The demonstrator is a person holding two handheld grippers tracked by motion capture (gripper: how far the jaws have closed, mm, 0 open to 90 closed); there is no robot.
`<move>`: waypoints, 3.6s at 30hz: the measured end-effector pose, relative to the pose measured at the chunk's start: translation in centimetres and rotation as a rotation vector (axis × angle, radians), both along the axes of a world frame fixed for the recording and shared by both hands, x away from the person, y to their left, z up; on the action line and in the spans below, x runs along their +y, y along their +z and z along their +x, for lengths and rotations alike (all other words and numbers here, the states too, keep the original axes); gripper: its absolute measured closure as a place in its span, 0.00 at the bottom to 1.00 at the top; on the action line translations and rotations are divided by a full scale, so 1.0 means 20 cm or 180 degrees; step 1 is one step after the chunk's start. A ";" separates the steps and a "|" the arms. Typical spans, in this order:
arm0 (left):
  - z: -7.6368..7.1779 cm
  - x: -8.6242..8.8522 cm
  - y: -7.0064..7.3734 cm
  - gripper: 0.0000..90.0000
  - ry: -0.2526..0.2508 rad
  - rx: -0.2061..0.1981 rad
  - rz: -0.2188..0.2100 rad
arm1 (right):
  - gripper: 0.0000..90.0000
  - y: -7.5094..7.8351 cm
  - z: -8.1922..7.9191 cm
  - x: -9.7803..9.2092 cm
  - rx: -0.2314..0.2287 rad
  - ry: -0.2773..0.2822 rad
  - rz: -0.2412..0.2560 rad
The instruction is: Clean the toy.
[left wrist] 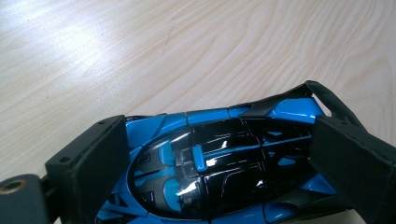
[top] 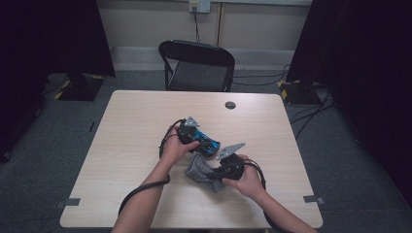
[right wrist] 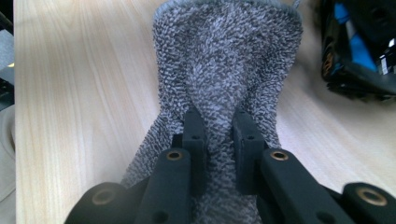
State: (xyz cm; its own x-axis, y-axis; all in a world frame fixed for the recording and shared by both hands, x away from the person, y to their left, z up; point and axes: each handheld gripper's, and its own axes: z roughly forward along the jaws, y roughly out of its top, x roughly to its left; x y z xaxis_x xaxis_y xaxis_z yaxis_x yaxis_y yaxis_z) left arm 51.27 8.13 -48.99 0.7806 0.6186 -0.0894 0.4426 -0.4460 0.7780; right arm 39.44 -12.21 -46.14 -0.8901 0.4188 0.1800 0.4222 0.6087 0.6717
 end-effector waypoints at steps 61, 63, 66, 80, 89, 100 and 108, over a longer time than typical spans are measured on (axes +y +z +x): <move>-0.01 0.00 -0.01 0.05 -0.0002 -0.0013 -0.0080 | 0.88 0.00 0.84 -0.07 -0.0230 -0.1536 0.0028; -0.01 0.00 -0.01 0.05 -0.0007 -0.0018 -0.0079 | 0.88 -0.02 0.86 -0.04 -0.0271 -0.1481 -0.0032; -0.01 0.00 -0.01 0.05 -0.0013 -0.0022 -0.0080 | 0.88 -0.04 0.88 0.01 -0.0301 -0.1453 -0.0052; -0.01 0.01 -0.02 0.05 -0.0008 -0.0050 -0.0110 | 0.79 -0.13 0.91 0.11 -0.0339 -0.1445 -0.0082; -0.01 0.01 -0.02 0.05 -0.0002 -0.0048 -0.0104 | 0.77 -0.12 0.90 0.12 -0.0366 -0.1360 -0.0184; -0.01 0.01 -0.02 0.05 -0.0002 -0.0061 -0.0121 | 0.86 -0.14 0.86 0.19 -0.0438 -0.1108 -0.0271; -0.01 0.01 -0.02 0.05 0.0000 -0.0057 -0.0124 | 0.87 -0.15 0.85 0.15 -0.0356 -0.0914 -0.0171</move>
State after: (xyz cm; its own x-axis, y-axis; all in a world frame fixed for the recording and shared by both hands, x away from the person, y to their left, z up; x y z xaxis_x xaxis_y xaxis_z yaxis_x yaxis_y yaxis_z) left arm 51.03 8.32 -49.40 0.7822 0.6150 -0.0994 0.4284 -0.4151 0.8026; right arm 56.37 -9.16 -49.04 -0.7469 0.6623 0.0584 0.5075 0.5111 0.6937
